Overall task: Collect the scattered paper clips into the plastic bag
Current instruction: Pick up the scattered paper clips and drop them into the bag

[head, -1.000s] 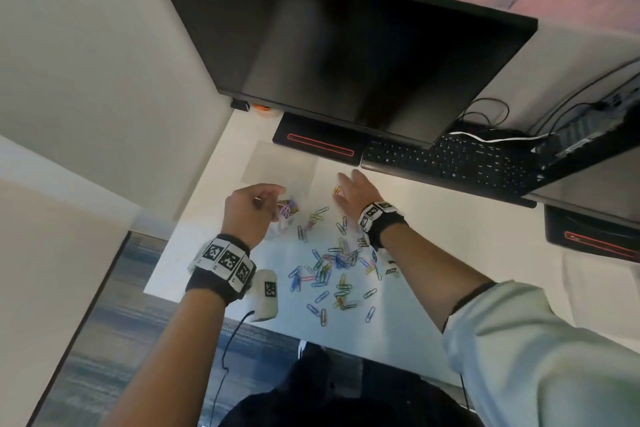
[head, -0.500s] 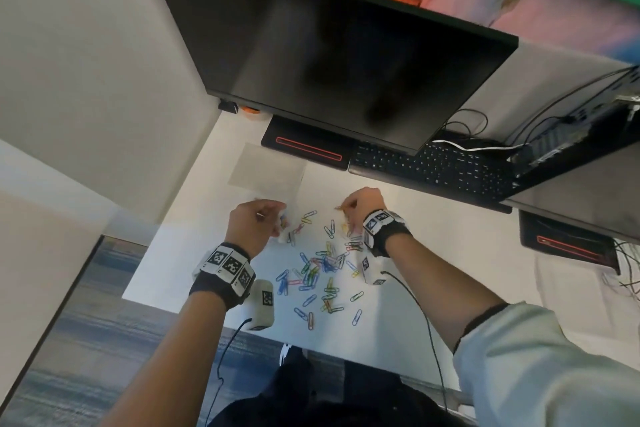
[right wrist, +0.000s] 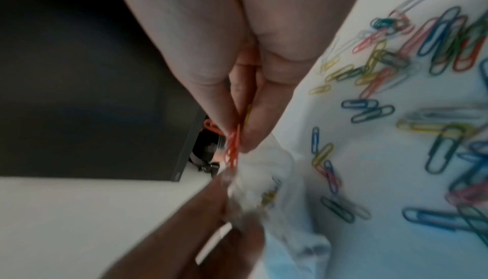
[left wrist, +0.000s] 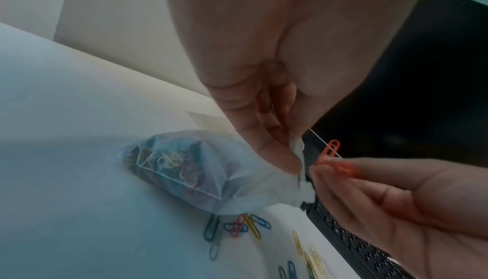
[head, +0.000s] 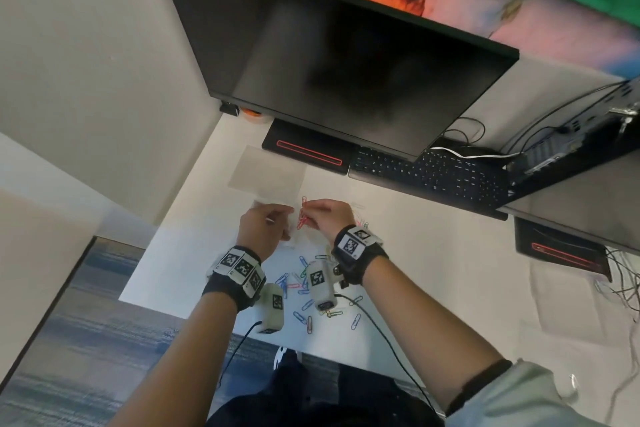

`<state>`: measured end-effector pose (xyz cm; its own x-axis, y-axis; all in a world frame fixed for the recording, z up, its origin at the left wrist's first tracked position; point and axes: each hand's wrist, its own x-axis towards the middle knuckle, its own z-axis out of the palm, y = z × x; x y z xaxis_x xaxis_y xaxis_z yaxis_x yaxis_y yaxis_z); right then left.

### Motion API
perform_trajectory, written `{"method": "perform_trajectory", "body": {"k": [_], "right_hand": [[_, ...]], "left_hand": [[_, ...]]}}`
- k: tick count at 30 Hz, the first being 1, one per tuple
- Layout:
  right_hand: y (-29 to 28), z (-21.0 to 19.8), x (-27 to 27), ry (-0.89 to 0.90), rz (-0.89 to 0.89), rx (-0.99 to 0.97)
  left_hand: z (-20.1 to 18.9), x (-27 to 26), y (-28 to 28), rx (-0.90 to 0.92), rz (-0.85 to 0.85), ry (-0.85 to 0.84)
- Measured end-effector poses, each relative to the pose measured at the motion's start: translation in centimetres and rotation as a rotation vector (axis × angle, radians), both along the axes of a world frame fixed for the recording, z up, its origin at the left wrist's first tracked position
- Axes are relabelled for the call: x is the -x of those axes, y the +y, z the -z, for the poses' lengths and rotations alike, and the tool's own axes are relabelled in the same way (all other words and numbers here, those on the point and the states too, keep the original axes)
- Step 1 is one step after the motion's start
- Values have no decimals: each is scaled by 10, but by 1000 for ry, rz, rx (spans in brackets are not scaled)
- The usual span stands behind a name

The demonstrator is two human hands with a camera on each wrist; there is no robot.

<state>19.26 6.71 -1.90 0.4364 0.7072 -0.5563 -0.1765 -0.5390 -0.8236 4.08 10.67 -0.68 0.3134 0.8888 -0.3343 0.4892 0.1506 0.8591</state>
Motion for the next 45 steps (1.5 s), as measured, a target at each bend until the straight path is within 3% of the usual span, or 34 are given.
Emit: {"method": "perform_trajectory", "body": {"k": [2, 6, 11, 14, 16, 17, 21, 24, 30, 33, 36, 40, 43, 45], "right_hand": [[0, 3, 12, -191, -37, -16], [-6, -14, 22, -560, -361, -92], [-3, -28, 14, -729, -729, -65], [0, -31, 2, -695, -561, -146], [1, -18, -11, -673, -378, -124], [0, -9, -16, -695, -384, -78], [-3, 32, -14, -818, -850, 88], [-7, 46, 6, -854, -1036, 110], [-49, 57, 33, -1056, -1398, -74], [-71, 70, 35, -1168, -1608, -246], [-86, 70, 26, -1227, -1770, -299], [-94, 56, 5, -1243, -1801, -317], [-97, 48, -1, -1142, -1713, -248], [-94, 52, -3, -1172, -1590, -244]], "left_hand": [[2, 1, 1, 12, -8, 5], [5, 2, 0, 25, -9, -13], [2, 5, 1, 33, 1, -7], [-4, 13, 1, 14, -8, -27], [-6, 24, 4, 10, -56, -43], [-7, 31, 6, 13, -88, -51], [-10, 54, 14, -2, -175, -64], [-14, 65, 13, -9, -203, -65], [-13, 72, 7, -9, -215, -65], [-10, 68, 4, 17, -230, -86], [-10, 63, 2, 32, -222, -103], [-8, 57, 0, 26, -203, -104], [-6, 49, -4, 32, -166, -77], [-8, 42, -9, 34, -134, -60]]}}
